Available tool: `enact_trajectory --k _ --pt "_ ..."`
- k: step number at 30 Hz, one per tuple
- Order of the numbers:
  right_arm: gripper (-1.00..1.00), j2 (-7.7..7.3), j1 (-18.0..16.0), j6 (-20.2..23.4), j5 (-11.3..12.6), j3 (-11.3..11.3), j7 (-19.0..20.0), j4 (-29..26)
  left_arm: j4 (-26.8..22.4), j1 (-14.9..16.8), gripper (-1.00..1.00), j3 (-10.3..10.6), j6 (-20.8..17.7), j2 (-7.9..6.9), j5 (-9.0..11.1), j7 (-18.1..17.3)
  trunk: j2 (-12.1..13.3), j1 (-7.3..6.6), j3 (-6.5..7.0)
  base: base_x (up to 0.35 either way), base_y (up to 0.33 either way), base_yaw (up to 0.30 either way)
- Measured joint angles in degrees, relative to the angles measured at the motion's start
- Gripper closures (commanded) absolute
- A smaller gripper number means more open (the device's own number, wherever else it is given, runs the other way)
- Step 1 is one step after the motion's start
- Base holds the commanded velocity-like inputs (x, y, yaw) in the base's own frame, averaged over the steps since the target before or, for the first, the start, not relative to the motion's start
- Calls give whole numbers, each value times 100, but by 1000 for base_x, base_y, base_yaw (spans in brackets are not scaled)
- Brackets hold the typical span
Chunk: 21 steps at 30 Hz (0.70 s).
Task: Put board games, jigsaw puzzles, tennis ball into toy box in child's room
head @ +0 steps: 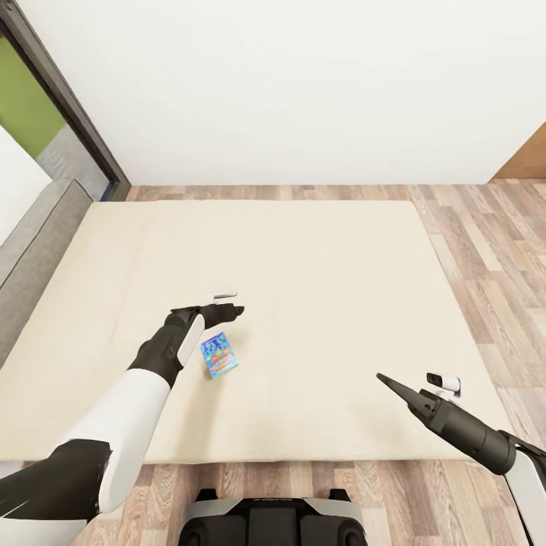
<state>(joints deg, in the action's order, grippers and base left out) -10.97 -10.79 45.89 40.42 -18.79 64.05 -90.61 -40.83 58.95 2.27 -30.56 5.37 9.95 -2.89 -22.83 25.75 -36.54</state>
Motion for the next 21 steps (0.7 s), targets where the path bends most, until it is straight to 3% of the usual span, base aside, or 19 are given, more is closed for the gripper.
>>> enact_trajectory --k 21 --pt "-100 6 0 -6 2 0 -5 0 2 0 -100 -19 6 -17 -15 -1 0 0 -61 0 0 -1"
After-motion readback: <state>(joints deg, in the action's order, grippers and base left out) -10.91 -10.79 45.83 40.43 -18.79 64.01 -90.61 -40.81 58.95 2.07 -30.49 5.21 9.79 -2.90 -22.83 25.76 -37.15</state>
